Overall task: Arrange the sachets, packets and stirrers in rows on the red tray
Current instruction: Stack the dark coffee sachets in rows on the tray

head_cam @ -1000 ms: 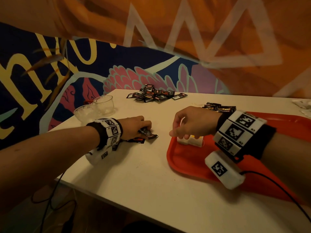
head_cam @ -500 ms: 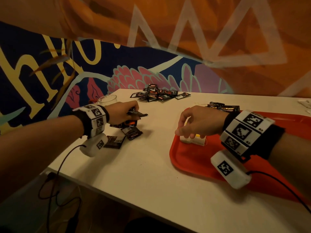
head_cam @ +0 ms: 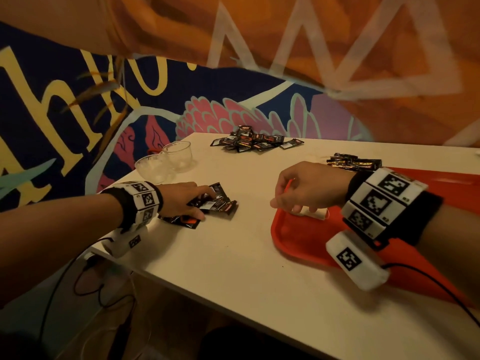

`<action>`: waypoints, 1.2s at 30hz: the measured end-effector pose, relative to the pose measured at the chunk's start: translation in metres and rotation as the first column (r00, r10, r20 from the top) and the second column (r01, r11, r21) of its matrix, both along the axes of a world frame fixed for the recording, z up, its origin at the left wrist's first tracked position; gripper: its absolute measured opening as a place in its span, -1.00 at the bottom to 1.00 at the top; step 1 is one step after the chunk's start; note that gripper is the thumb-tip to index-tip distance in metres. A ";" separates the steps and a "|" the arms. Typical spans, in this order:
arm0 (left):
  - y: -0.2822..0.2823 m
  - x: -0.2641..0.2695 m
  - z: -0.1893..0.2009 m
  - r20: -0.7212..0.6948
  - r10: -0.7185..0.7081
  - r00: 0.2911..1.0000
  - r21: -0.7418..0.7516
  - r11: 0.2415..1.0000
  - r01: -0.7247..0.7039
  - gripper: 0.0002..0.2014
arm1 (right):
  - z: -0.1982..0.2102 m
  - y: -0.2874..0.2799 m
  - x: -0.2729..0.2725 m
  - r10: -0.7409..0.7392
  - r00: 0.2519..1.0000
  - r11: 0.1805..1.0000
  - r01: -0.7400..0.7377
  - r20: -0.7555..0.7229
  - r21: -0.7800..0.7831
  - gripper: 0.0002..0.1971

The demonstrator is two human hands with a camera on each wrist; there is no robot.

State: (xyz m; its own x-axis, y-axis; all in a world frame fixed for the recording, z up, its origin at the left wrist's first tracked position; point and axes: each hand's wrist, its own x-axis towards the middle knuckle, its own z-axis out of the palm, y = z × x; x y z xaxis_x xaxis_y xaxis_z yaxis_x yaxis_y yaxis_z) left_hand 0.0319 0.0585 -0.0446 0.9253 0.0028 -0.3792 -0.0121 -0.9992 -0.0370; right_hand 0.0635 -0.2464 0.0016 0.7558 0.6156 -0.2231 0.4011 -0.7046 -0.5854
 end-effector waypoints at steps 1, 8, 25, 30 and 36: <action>-0.001 0.001 0.000 0.000 -0.010 1.000 0.002 1.000 0.010 -0.37 | 0.000 -0.001 0.000 -0.002 1.000 1.000 0.002 0.001 0.000 -0.78; -0.002 0.000 0.001 0.058 -0.087 0.995 0.034 0.996 0.085 -0.44 | -0.006 -0.012 0.003 -0.023 1.000 1.000 0.023 -0.001 0.009 -0.77; -0.027 0.035 -0.003 0.075 -0.197 0.977 -0.018 0.980 0.199 -0.67 | -0.008 -0.025 0.008 -0.021 0.998 0.998 0.025 -0.060 0.060 -0.77; -0.034 0.035 -0.005 0.084 -0.164 0.983 0.109 0.982 0.154 -0.60 | -0.011 -0.027 0.009 -0.020 0.997 0.996 0.026 -0.071 0.083 -0.76; -0.034 0.031 -0.008 0.135 -0.129 0.982 0.084 0.989 0.118 -0.72 | -0.015 -0.027 0.011 -0.011 0.997 0.992 0.021 -0.081 0.122 -0.77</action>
